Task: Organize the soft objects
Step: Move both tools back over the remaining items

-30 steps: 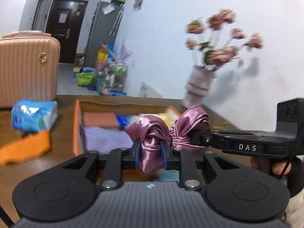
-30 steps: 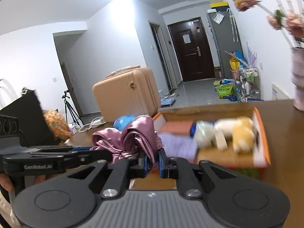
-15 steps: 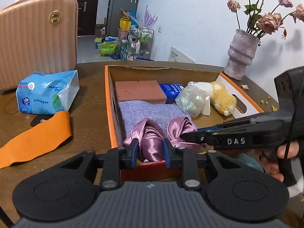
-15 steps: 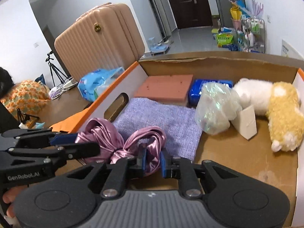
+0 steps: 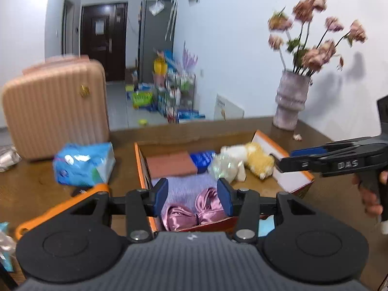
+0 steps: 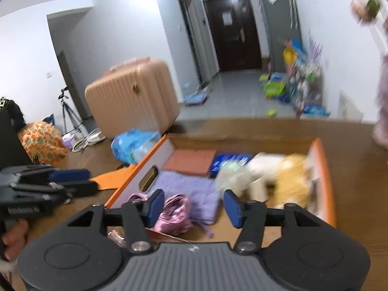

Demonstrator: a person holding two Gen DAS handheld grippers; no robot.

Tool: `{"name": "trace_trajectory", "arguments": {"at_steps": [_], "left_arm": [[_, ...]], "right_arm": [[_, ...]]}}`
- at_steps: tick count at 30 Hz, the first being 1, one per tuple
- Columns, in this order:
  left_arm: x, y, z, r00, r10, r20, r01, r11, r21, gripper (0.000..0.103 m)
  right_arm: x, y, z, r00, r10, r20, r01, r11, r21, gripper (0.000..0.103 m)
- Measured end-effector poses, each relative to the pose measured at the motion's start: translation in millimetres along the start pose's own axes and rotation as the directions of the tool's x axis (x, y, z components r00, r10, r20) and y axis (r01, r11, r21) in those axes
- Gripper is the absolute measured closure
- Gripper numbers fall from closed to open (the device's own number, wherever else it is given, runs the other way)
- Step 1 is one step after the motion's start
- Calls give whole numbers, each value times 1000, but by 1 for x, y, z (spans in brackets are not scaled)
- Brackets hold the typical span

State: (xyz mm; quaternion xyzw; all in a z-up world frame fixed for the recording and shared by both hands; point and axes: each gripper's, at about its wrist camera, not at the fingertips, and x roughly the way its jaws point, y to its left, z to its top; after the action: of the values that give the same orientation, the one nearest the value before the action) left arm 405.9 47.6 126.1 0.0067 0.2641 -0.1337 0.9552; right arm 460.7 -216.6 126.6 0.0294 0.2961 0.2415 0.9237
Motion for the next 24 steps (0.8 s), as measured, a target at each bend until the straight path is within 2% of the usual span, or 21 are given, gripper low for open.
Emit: {"name": "trace_trajectory", "arguments": {"at_steps": [3, 5, 9, 12, 14, 21, 24], "left_arm": [[-25, -6, 0, 999, 26, 40, -26, 1000, 5, 49], [-38, -11, 0, 998, 41, 53, -41, 999, 3, 49], [-60, -22, 1, 995, 45, 89, -46, 999, 3, 42], [-77, -34, -6, 988, 74, 137, -77, 997, 15, 34], [-88, -38, -20, 981, 96, 171, -99, 995, 4, 27], [-124, -62, -101, 958, 164, 236, -159, 986, -41, 16], [-139, -77, -140, 959, 171, 227, -164, 985, -50, 13]], "right_arm": [[-42, -11, -2, 998, -47, 48, 47, 999, 0, 44], [-65, -17, -5, 994, -78, 73, 77, 997, 12, 42], [-97, -18, -9, 988, -106, 113, 105, 994, 19, 41], [-113, -10, -19, 980, -126, 155, 128, 992, -3, 37], [-125, -1, -32, 970, -126, 206, 134, 991, -25, 34], [-155, 31, -105, 937, -112, 331, 143, 987, -71, 23], [-162, 47, -143, 934, -112, 339, 151, 984, -90, 22]]}}
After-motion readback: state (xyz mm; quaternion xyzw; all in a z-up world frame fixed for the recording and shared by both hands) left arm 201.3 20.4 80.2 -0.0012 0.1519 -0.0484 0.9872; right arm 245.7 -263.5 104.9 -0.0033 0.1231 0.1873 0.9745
